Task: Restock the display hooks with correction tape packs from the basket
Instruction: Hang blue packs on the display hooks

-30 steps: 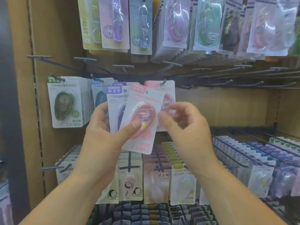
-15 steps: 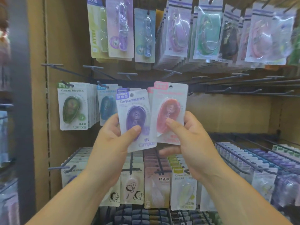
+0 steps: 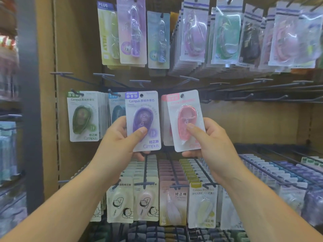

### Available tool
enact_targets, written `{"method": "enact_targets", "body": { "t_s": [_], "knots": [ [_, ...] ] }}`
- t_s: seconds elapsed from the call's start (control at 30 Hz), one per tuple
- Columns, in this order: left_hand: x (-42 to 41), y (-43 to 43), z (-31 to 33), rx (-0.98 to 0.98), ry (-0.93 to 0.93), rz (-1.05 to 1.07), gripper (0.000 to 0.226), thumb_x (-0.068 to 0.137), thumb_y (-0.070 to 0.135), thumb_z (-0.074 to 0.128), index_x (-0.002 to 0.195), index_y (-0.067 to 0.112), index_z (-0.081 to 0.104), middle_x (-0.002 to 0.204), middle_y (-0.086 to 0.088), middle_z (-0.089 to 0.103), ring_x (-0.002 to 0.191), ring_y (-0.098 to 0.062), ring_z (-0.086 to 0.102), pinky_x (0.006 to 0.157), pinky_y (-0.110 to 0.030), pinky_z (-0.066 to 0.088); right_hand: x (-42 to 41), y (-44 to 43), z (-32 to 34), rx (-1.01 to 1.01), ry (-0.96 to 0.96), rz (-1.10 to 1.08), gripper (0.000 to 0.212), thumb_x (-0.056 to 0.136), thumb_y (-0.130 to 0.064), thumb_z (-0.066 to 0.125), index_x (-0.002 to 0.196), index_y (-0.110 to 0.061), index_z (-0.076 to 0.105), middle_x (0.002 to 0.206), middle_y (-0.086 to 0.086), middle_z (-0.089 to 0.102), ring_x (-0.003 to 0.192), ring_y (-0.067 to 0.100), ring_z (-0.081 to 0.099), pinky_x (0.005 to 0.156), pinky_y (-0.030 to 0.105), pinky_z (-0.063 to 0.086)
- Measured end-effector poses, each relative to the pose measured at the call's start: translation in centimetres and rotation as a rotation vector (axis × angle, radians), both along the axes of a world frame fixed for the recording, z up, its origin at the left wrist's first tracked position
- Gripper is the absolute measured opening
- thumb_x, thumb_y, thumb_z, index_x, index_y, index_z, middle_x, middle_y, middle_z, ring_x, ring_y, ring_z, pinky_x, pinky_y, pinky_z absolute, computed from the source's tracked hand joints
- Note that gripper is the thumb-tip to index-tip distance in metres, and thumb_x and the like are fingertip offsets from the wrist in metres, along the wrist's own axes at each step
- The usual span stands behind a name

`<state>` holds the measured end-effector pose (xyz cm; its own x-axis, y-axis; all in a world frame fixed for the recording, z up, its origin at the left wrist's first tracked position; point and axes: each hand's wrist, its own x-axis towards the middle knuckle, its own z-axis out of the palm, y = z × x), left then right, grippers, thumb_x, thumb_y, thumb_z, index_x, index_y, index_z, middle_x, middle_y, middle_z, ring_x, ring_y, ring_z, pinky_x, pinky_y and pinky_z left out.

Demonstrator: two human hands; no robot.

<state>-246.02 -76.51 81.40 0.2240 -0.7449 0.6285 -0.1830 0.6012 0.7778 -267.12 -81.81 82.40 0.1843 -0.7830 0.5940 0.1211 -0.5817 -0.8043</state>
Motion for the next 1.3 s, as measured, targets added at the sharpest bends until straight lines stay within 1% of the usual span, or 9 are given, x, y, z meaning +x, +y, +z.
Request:
{"method": "enact_targets", "body": {
  "t_s": [0.13, 0.27, 0.4, 0.53, 0.77, 1.03, 1.17, 1.23, 1.3],
  "knots": [
    [-0.1, 0.0, -0.1, 0.002, 0.006, 0.000, 0.015, 0.105, 0.016, 0.062, 0.119, 0.021, 0.064, 0.099, -0.007, 0.080, 0.071, -0.027, 0.074, 0.052, -0.032, 0.055, 0.4, -0.5, -0.1, -0.011, 0.045, -0.056, 0.015, 0.102, -0.034, 0.060, 0.114, -0.026, 0.066, 0.100, -0.009, 0.076, 0.083, 0.010, 0.075, 0.059, 0.029, 0.061],
    [-0.2, 0.1, -0.4, -0.005, 0.037, -0.010, 0.015, 0.104, 0.013, 0.062, 0.117, 0.019, 0.065, 0.099, -0.008, 0.080, 0.068, -0.024, 0.072, 0.051, -0.032, 0.052, 0.8, -1.3, -0.3, -0.019, 0.084, -0.111, 0.015, 0.101, -0.039, 0.060, 0.109, -0.027, 0.065, 0.097, -0.007, 0.076, 0.079, 0.015, 0.075, 0.058, 0.028, 0.060],
    [0.1, 0.1, -0.6, -0.014, 0.059, -0.030, 0.016, 0.104, 0.013, 0.061, 0.118, 0.018, 0.065, 0.100, -0.010, 0.079, 0.066, -0.025, 0.070, 0.050, -0.031, 0.051, 1.2, -2.1, -0.3, 0.000, 0.107, -0.142, 0.015, 0.101, -0.041, 0.059, 0.105, -0.028, 0.065, 0.093, -0.004, 0.076, 0.073, 0.017, 0.075, 0.057, 0.025, 0.055],
    [0.0, 0.0, -0.6, -0.054, 0.059, 0.002, 0.014, 0.105, 0.013, 0.061, 0.117, 0.019, 0.064, 0.096, -0.008, 0.079, 0.064, -0.023, 0.070, 0.049, -0.028, 0.051, 1.6, -2.9, -0.2, 0.019, 0.124, -0.156, 0.016, 0.101, -0.043, 0.059, 0.104, -0.028, 0.065, 0.094, -0.005, 0.077, 0.073, 0.016, 0.075, 0.057, 0.025, 0.053],
    [0.1, -0.9, -0.3, 0.042, 0.029, 0.036, 0.012, 0.105, 0.016, 0.062, 0.116, 0.020, 0.064, 0.095, -0.006, 0.080, 0.065, -0.022, 0.071, 0.051, -0.029, 0.051, 2.0, -3.3, -0.4, 0.050, 0.118, -0.131, 0.019, 0.102, -0.045, 0.058, 0.108, -0.029, 0.065, 0.096, -0.005, 0.076, 0.075, 0.018, 0.076, 0.060, 0.027, 0.057],
    [0.7, -2.5, 0.3, 0.136, -0.010, 0.098, 0.012, 0.103, 0.024, 0.067, 0.115, 0.026, 0.069, 0.095, 0.000, 0.082, 0.080, -0.025, 0.080, 0.067, -0.037, 0.058, 2.5, -3.8, -0.2, 0.054, 0.205, -0.128, 0.020, 0.104, -0.048, 0.051, 0.110, -0.032, 0.062, 0.100, -0.009, 0.074, 0.071, 0.013, 0.073, 0.063, 0.028, 0.059],
    [1.0, -3.0, 0.1, 0.154, -0.004, 0.139, 0.013, 0.102, 0.026, 0.069, 0.114, 0.020, 0.070, 0.094, -0.003, 0.082, 0.082, -0.027, 0.080, 0.073, -0.042, 0.062, 2.5, -4.0, -0.3, 0.063, 0.252, -0.136, 0.025, 0.104, -0.052, 0.049, 0.114, -0.033, 0.062, 0.105, -0.010, 0.072, 0.074, 0.014, 0.074, 0.065, 0.028, 0.060],
    [1.1, -2.9, -0.3, 0.152, 0.009, 0.166, 0.015, 0.101, 0.027, 0.069, 0.112, 0.018, 0.069, 0.095, -0.005, 0.082, 0.083, -0.027, 0.080, 0.077, -0.045, 0.064, 2.4, -3.7, -0.4, 0.068, 0.271, -0.153, 0.028, 0.104, -0.053, 0.048, 0.116, -0.033, 0.062, 0.104, -0.009, 0.072, 0.076, 0.015, 0.074, 0.066, 0.028, 0.061],
    [1.3, -2.5, -0.6, 0.131, 0.012, 0.205, 0.013, 0.102, 0.028, 0.069, 0.111, 0.019, 0.068, 0.096, -0.006, 0.081, 0.083, -0.027, 0.080, 0.077, -0.045, 0.065, 2.1, -3.3, -0.6, 0.072, 0.258, -0.177, 0.029, 0.104, -0.051, 0.049, 0.114, -0.029, 0.064, 0.099, -0.004, 0.074, 0.075, 0.015, 0.074, 0.063, 0.027, 0.061]
  ]
}}
